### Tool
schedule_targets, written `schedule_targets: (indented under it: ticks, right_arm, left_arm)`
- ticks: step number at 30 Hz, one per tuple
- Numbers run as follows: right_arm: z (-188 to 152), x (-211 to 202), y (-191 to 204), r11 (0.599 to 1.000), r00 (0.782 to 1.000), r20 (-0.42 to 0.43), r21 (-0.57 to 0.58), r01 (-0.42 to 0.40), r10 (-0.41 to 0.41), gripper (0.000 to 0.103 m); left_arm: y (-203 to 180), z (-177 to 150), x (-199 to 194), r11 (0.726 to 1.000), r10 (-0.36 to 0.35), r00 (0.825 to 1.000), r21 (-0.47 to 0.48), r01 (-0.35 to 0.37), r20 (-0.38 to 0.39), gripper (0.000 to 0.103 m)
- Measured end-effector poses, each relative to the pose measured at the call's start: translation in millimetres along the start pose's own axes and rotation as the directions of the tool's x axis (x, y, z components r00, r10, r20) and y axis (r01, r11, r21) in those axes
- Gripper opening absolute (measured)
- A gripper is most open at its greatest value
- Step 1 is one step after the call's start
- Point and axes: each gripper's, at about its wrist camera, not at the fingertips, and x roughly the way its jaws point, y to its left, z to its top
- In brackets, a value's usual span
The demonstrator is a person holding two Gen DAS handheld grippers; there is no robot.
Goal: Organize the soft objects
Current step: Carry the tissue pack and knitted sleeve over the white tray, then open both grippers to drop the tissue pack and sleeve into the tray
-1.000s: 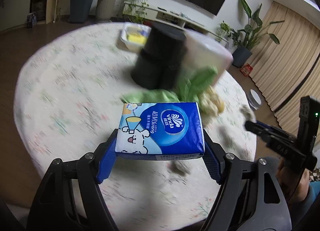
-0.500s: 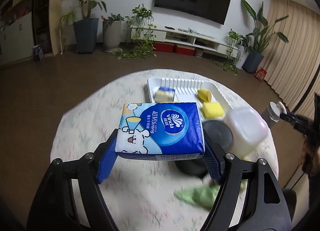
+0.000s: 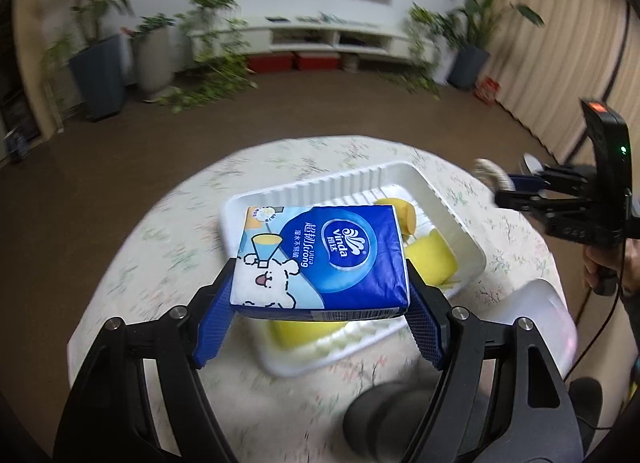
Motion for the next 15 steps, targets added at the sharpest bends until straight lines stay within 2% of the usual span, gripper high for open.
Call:
schedule_targets:
  ticks: [3,8,15]
  right_arm:
    - [10.9,30.5,10.4,0.998,0.998,-0.05,-0.053,-0.037,0.035,0.029]
    - [18.9,72.8,19.6,0.99,0.991,-0.127,-0.13,-0.049,0.032,0.029]
    - [18.0,106.4,9.5,0.992,0.987,-0.159,-0.114,-0.053,0.035,0.029]
  left_arm:
    - [-8.3,13.0,24.2,0.998,-0.011,0.999,0.055,0.013,-0.034,0.074]
    - [-10.6,17.1,61.2,0.995,-0.018,0.994,0.098,0.028,-0.111,0.074]
    - [-17.0,7.7,96.2,0.987,-0.045,0.983,0.143,0.071,-0.179,0.074]
